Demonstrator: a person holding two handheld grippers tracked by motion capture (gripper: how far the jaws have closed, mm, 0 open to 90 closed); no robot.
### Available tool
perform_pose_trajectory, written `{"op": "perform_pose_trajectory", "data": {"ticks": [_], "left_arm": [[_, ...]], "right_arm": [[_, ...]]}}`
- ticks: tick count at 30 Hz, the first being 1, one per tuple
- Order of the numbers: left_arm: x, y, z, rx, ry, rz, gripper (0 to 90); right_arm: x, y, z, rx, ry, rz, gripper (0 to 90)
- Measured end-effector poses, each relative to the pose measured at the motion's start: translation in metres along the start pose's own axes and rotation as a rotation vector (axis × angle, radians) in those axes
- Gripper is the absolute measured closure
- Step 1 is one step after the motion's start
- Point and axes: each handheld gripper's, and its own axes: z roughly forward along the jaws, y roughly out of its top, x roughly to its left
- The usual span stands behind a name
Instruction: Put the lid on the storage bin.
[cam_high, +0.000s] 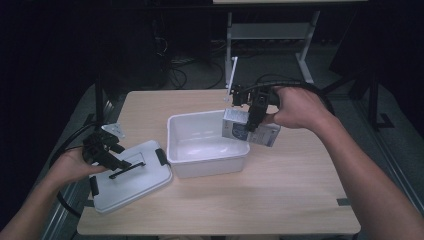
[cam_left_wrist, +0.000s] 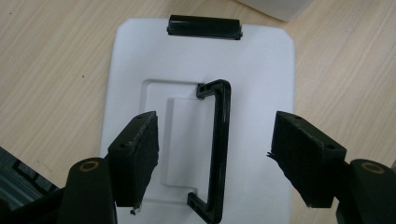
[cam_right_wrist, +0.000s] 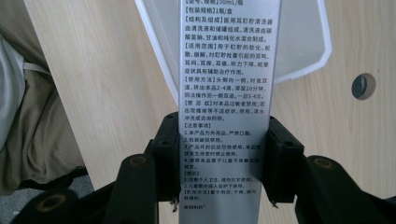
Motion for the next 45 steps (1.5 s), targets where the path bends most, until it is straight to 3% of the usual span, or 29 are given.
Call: {"op": "perform_pose_trajectory", "data": {"ticks": [9,26,45], "left_arm": [[0.0,0.0,0.0,-0.005,0.001,-0.001,31.4],[0.001,-0.001,0.0,0.003,-0.002,-0.001,31.4],[0.001,-0.005,0.001,0.003,-0.005,-0.009,31.3]], "right_arm": [[0.004,0.021,0.005,-0.007,0.006,-0.049,55.5],[0.008,0.044,0.013,-0.011,0.017,-0.118,55.5],[0.007,0.064,0.035,-0.006,0.034,-0.161,55.5]]}}
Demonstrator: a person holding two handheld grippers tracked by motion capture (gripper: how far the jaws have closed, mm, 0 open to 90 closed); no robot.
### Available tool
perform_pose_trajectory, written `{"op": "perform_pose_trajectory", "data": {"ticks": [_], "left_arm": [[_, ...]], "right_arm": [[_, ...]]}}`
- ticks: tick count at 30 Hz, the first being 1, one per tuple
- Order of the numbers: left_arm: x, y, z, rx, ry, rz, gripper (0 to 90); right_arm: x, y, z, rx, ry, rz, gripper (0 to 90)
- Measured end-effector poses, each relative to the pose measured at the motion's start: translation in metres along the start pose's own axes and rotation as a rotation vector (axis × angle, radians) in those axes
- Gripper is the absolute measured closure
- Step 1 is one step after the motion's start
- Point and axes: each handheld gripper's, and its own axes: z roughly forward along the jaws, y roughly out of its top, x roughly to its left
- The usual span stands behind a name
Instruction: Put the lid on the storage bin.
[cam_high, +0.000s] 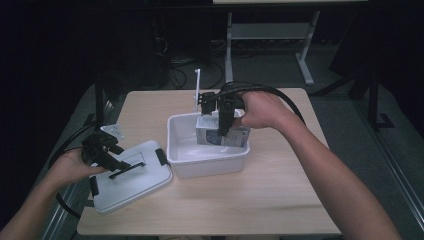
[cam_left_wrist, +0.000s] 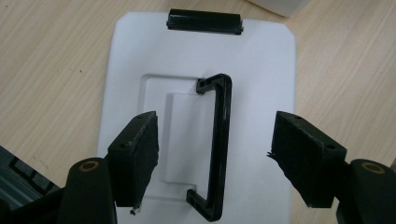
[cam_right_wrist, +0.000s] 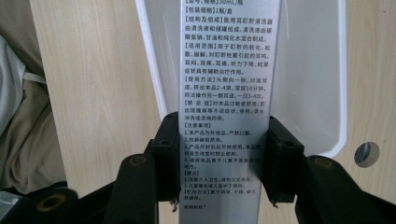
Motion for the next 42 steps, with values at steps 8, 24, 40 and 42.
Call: {"op": "perform_pose_trajectory", "data": {"ticks": [8,24,40,42], "left_arm": [[0.0,-0.003,-0.001,-0.001,0.003,-0.005,31.3],[-0.001,-0.003,-0.002,-0.005,0.006,-0.005,31.4],[-0.002,0.002,0.001,-0.001,-0.001,0.005,31.3],[-0.002,0.002,0.001,0.0,-0.002,0.006,31.3]], "right_arm": [[-0.001,0.004,0.005,-0.01,0.0,-0.016,55.4],[-0.002,0.003,0.025,0.009,0.022,-0.017,55.4],[-0.004,0.002,0.047,0.017,0.036,-0.032,55.4],[-0.004,0.001,0.05,0.017,0.033,-0.034,55.4]]}}
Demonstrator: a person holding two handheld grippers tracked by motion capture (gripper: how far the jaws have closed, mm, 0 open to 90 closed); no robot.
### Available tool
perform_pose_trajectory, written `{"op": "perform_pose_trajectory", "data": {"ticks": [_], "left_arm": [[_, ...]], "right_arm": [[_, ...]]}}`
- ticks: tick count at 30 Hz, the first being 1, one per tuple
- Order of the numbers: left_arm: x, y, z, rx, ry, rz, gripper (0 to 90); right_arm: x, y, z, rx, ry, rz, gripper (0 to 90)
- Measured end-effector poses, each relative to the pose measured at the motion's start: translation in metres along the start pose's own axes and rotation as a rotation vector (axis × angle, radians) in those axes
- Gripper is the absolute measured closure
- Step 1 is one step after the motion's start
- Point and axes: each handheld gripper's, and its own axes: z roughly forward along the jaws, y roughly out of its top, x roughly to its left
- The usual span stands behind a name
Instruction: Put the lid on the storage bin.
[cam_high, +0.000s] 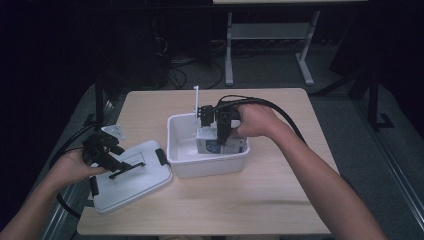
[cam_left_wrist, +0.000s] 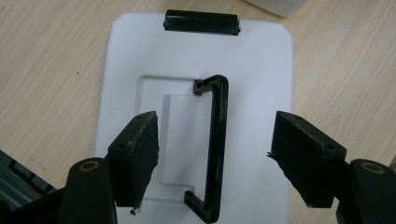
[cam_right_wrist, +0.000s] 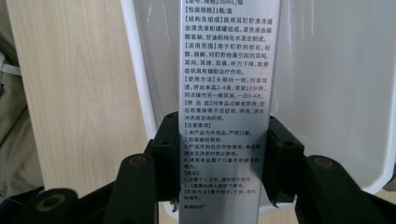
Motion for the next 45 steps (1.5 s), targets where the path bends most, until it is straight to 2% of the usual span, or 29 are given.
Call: {"op": "perform_pose_trajectory", "data": {"ticks": [45], "left_arm": [[0.0,0.006,0.003,0.004,-0.007,0.013,31.1]], "right_arm": [[-0.001,0.0,0.041,0.024,0.036,-0.051,55.3]]}}
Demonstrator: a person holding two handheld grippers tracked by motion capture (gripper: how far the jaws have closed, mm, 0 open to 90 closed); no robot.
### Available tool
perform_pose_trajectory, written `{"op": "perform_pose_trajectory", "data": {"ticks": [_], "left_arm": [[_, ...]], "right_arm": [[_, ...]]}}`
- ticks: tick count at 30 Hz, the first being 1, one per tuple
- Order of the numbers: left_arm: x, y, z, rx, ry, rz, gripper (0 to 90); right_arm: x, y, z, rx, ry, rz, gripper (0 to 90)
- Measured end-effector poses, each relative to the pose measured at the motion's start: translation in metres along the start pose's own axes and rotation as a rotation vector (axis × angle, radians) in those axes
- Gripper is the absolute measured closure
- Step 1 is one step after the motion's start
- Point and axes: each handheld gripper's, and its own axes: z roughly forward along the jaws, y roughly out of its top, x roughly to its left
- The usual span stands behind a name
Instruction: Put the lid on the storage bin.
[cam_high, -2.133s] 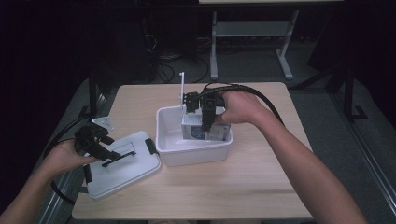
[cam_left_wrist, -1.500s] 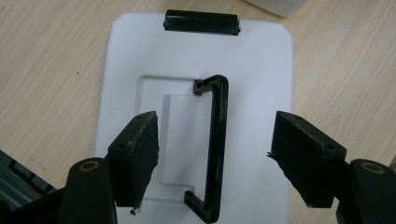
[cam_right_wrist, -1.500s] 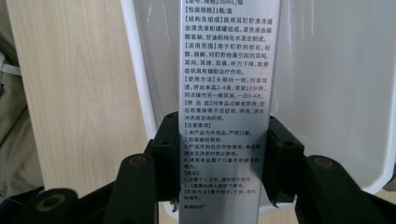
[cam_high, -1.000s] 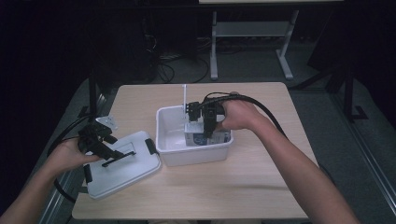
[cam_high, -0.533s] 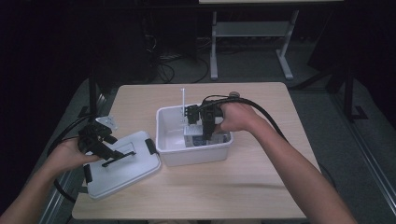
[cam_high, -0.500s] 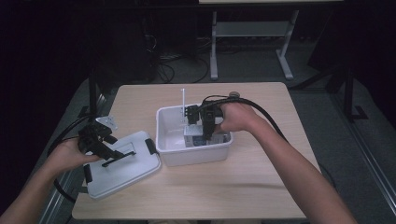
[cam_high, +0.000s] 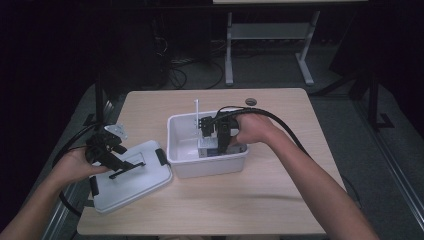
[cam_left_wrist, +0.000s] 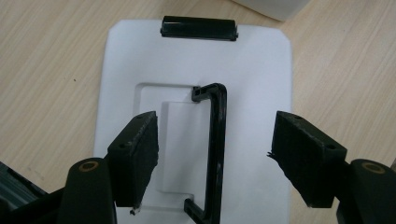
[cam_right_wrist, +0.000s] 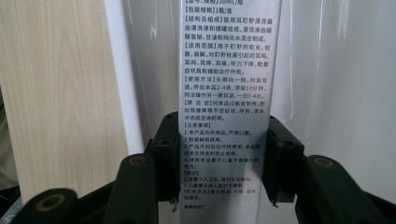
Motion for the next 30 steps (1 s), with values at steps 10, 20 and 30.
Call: {"op": "perform_pose_trajectory", "data": {"ticks": [10,20,30], "left_arm": [[0.0,-0.001,0.002,0.002,-0.006,0.0,31.2],[0.001,-0.002,0.001,0.005,-0.004,0.0,31.2],[0.002,-0.003,-0.002,-0.001,0.001,-0.002,31.2]], "right_arm": [[-0.003,0.0,0.009,-0.003,0.018,-0.002,55.2],[-0.005,0.001,0.015,0.002,0.017,-0.008,55.1],[-0.005,0.003,0.019,0.012,0.016,-0.02,55.0]]}}
